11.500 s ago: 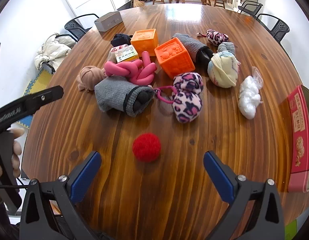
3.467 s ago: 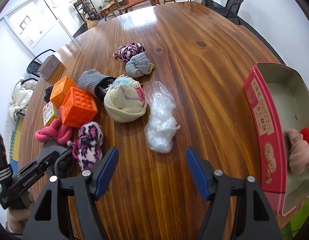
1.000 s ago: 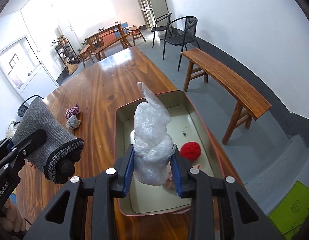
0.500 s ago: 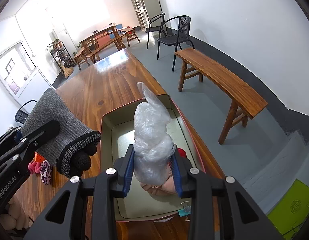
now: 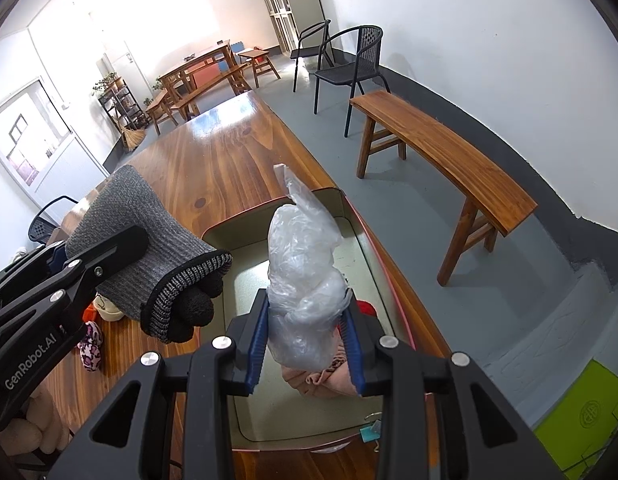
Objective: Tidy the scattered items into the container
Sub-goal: 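Carry the grey sock and plastic cotton bag with both tools over the box, then open both tools to drop the grey sock and cotton bag into the box, then move both open tools back toward the remaining items on the table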
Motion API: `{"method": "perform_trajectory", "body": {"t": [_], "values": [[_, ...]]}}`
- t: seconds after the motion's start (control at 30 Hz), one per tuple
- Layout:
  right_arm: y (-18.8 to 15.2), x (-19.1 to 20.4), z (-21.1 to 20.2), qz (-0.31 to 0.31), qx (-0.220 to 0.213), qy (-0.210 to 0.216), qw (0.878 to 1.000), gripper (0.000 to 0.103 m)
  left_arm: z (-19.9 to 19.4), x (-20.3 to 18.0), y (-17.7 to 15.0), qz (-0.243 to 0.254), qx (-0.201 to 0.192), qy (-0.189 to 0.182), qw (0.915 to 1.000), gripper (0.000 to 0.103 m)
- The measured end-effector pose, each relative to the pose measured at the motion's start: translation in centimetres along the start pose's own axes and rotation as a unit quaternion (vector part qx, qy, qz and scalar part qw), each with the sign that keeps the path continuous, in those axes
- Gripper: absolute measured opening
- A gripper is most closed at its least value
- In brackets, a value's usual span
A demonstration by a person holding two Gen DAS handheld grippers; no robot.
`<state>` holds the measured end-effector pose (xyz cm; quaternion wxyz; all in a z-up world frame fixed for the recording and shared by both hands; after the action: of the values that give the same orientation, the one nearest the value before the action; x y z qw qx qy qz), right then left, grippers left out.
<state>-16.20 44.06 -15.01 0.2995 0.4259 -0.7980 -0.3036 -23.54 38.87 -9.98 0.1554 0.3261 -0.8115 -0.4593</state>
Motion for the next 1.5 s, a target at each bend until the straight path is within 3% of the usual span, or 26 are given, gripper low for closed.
{"method": "perform_trajectory", "body": {"t": [0.3, 0.4, 0.43, 1.13, 1.5], "values": [[0.1, 0.0, 0.0, 0.010, 0.005, -0.002, 1.000, 0.039, 0.9, -0.1, -0.3, -0.006, 0.016, -0.011, 0.9998, 0.034], [-0.3, -0.2, 0.3, 0.025, 0.022, 0.003, 0.999, 0.051, 1.2, -0.1, -0.7, -0.011, 0.027, -0.011, 0.9995, 0.058], [-0.5, -0.3, 0.3, 0.031, 0.025, 0.004, 0.999, 0.057, 0.9, 0.1, -0.6, -0.014, 0.020, -0.007, 0.9997, 0.058], [-0.8, 1.6, -1.0, 0.011, 0.015, 0.019, 1.000, 0.060, -2.7, 2.8, -0.2, -0.031, -0.004, 0.040, 0.9987, 0.058], [-1.6, 6.1, -0.9, -0.022, 0.021, 0.050, 0.998, 0.060, -6.5, 7.8, -2.1, -0.061, -0.003, 0.087, 0.9943, 0.058]]}}
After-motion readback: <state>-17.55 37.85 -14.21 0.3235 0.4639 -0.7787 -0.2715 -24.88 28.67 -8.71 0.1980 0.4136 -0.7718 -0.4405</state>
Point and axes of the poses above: each gripper's, at about its wrist camera, not at the fingertips, and z roughly the way its jaws point, x to its left, y to its top, the point moved 9 cm from there along z, roughly the way its jaws point, and after that the axes turned 14 degrees about -x, right-handed, at the moved point
